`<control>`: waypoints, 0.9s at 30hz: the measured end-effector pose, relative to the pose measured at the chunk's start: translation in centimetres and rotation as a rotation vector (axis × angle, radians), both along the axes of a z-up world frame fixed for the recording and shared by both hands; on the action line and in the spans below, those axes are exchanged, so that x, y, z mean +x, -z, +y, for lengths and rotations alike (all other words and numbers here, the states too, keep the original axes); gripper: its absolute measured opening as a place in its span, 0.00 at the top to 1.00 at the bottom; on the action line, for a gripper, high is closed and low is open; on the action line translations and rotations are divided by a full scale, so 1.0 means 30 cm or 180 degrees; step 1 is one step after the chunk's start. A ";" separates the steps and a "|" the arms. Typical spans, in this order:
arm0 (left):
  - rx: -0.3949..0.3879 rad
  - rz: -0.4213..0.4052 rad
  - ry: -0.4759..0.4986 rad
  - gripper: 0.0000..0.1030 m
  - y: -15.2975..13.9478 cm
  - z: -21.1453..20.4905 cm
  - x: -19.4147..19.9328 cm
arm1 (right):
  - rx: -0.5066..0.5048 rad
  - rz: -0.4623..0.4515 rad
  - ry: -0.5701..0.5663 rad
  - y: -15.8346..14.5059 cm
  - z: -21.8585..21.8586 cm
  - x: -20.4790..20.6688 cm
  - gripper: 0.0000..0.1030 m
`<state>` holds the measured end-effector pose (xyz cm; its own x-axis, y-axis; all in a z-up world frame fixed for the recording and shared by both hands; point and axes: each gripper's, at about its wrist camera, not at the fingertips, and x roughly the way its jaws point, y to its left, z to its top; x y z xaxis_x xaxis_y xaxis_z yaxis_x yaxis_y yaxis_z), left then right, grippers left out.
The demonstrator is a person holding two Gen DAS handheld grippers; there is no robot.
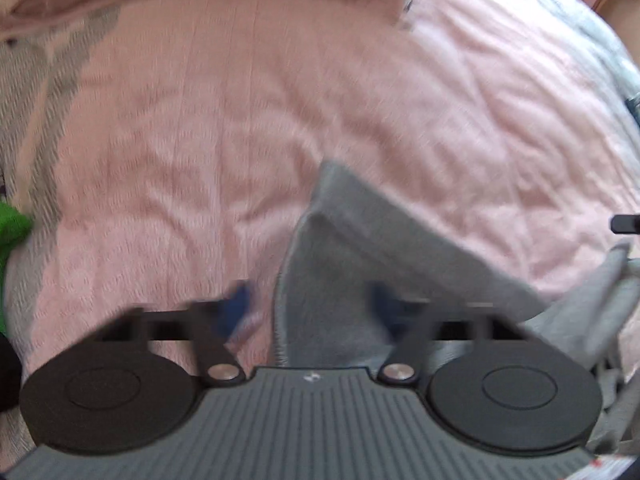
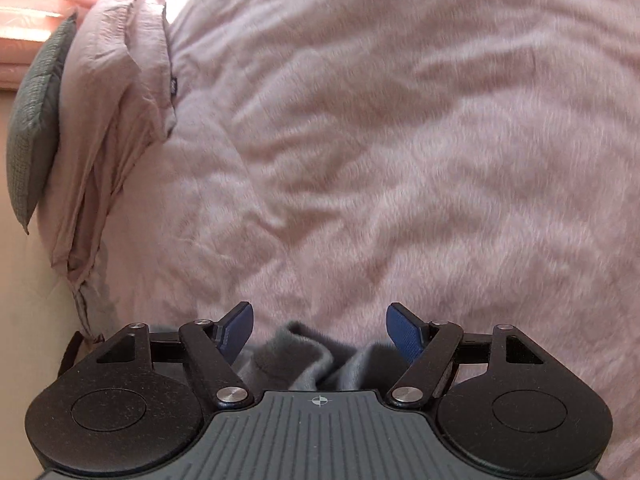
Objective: Fold clothes
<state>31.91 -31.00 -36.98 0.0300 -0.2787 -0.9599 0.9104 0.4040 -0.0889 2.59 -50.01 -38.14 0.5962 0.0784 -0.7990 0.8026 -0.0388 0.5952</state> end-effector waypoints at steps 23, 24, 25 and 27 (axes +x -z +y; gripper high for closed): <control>-0.0288 0.0384 -0.1403 0.99 -0.079 0.598 -0.004 | 0.0100 -0.0226 -0.0748 -0.027 0.101 0.009 0.47; -0.0284 0.0385 -0.1398 0.99 -0.076 0.597 -0.006 | 0.0254 -0.0256 -0.0614 0.004 0.088 0.006 0.47; -0.0278 0.0374 -0.1383 0.99 -0.077 0.594 -0.008 | 0.0370 -0.0336 -0.0523 0.027 0.082 0.005 0.48; -0.0282 0.0335 -0.1322 0.99 -0.087 0.584 -0.019 | 0.0442 -0.0401 -0.0515 0.047 0.091 0.018 0.87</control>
